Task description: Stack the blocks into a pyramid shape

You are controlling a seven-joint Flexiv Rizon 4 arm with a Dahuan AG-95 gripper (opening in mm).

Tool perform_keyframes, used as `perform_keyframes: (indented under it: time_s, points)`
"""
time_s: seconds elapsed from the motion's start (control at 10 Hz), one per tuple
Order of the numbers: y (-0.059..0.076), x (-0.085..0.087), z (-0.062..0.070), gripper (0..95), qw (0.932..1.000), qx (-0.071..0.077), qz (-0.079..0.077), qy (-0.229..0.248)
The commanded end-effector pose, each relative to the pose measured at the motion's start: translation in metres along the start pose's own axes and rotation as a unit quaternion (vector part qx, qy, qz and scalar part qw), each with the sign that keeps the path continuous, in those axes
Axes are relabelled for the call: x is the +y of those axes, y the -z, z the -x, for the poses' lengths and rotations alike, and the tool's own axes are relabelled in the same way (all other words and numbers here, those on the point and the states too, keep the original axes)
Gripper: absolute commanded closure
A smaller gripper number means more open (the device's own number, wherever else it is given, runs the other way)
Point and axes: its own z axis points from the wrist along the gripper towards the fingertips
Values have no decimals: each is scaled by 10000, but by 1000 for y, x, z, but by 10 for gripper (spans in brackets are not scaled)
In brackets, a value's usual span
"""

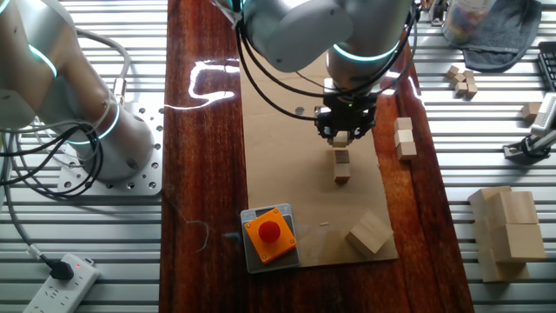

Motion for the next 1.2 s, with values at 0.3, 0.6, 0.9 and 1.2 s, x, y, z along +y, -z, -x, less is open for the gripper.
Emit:
perform_keyframes:
  time_s: [0.3, 0.6, 0.9, 1.2]
  points:
    - [-3, -1, -2, 950, 10000, 9, -30, 36]
    - [-7, -2, -3, 950, 10000, 3, -51, 47]
    - [-11, -3, -4, 950, 10000, -4, -68, 46]
    - [-14, -4, -5, 950, 9999, -14, -82, 60]
